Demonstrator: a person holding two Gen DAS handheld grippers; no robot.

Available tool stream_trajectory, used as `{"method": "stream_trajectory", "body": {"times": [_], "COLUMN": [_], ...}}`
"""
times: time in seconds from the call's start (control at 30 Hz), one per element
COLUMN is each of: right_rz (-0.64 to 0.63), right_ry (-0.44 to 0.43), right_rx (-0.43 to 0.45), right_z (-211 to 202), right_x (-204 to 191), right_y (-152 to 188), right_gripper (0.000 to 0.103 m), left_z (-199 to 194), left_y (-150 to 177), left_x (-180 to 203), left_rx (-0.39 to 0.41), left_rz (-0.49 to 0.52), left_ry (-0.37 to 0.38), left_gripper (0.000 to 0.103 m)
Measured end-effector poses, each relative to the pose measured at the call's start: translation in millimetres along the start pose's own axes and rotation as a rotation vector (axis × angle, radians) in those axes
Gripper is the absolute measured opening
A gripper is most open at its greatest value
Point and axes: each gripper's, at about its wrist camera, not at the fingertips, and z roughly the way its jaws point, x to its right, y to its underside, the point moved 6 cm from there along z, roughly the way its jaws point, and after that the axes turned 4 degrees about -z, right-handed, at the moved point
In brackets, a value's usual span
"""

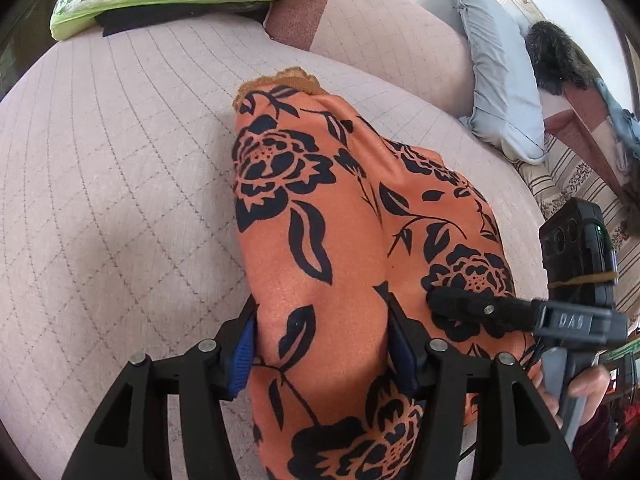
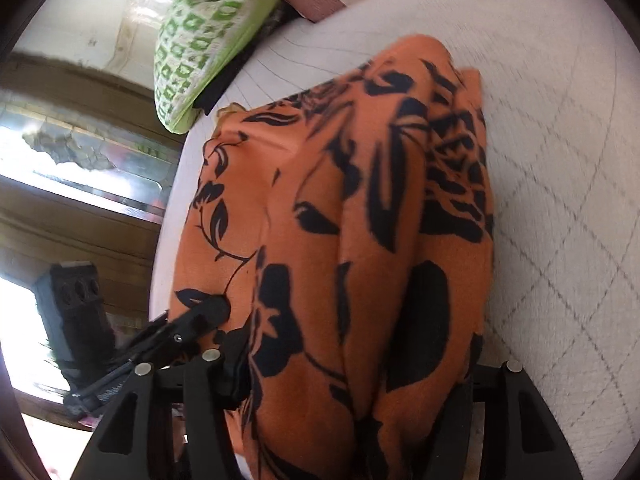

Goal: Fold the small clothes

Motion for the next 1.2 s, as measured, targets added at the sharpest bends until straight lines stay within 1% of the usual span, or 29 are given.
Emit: {"method": "stream_trajectory", "body": {"times": [0.07, 0.13, 0.2, 0.27, 0.3, 0.33, 0.37, 0.43, 0.5, 0.53, 0.6, 0.63, 0.67, 0.7, 0.73, 0.77, 0.83, 0.9, 1.03, 1.1, 1.2], "right_rz": [-0.008, -0.026, -0.063, -0.092, -0.090, -0.079, -0.062, -0.072, -0.097, -0.106, -0.101, -0.086, -0.058, -0.033, 0.003, 0.024, 0.039, 0.025, 0.006, -0.018, -0.059], "right_ry": [0.008, 0.032, 0.108, 0.193, 0.199, 0.176, 0.134, 0.101, 0.098, 0.095, 0.087, 0.099, 0.139, 0.172, 0.188, 0.168, 0.133, 0.129, 0.118, 0.104, 0.089], "right_rx": [-0.002, 0.028, 0.101, 0.203, 0.268, 0.311, 0.344, 0.369, 0.363, 0.348, 0.311, 0.279, 0.242, 0.216, 0.191, 0.194, 0.189, 0.197, 0.204, 0.223, 0.236], "right_z": [-12, -28, -51, -72, -82, -90, -94, -93, -82, -77, -62, -52, -42, -39, -28, -25, -31, -36, -57, -73, -90], "right_x": [1, -1, 0, 1, 1, 3, 2, -2, -10, -10, -7, -1, 12, 26, 37, 43, 42, 39, 36, 34, 22], "right_y": [-5, -12, -20, -32, -38, -43, -49, -57, -68, -72, -78, -80, -80, -75, -77, -79, -83, -82, -73, -67, -57], "right_gripper": [0.063, 0.063, 0.063, 0.063, 0.063, 0.063, 0.063, 0.063, 0.061, 0.057, 0.055, 0.054, 0.055, 0.053, 0.049, 0.047, 0.046, 0.046, 0.046, 0.046, 0.046], "left_z": [-7, -17, -31, -40, -42, -42, -39, -28, -17, -10, 9, 20, 26, 30, 31, 32, 30, 30, 22, 15, 8], "left_y": [-3, -11, -20, -29, -33, -39, -43, -50, -49, -48, -44, -41, -40, -40, -40, -41, -42, -42, -37, -34, -33], "left_x": [-1, -2, -2, -1, -1, -1, 1, 6, 5, 6, 7, 6, 4, 4, 4, 3, 2, 2, 5, 6, 7], "left_rx": [0.014, 0.058, 0.133, 0.197, 0.218, 0.231, 0.234, 0.230, 0.212, 0.196, 0.132, 0.098, 0.086, 0.081, 0.077, 0.077, 0.079, 0.083, 0.108, 0.121, 0.151], "left_rz": [-0.008, -0.008, 0.003, 0.003, -0.001, -0.005, -0.004, 0.015, 0.038, 0.044, 0.058, 0.069, 0.075, 0.075, 0.071, 0.068, 0.066, 0.064, 0.077, 0.085, 0.097], "left_ry": [-0.011, -0.022, -0.056, -0.080, -0.083, -0.085, -0.090, -0.124, -0.172, -0.186, -0.226, -0.261, -0.285, -0.286, -0.278, -0.276, -0.270, -0.270, -0.280, -0.285, -0.300], "left_gripper": [0.061, 0.061, 0.061, 0.062, 0.063, 0.063, 0.063, 0.063, 0.063, 0.063, 0.064, 0.070, 0.072, 0.073, 0.074, 0.074, 0.074, 0.074, 0.074, 0.074, 0.074]}}
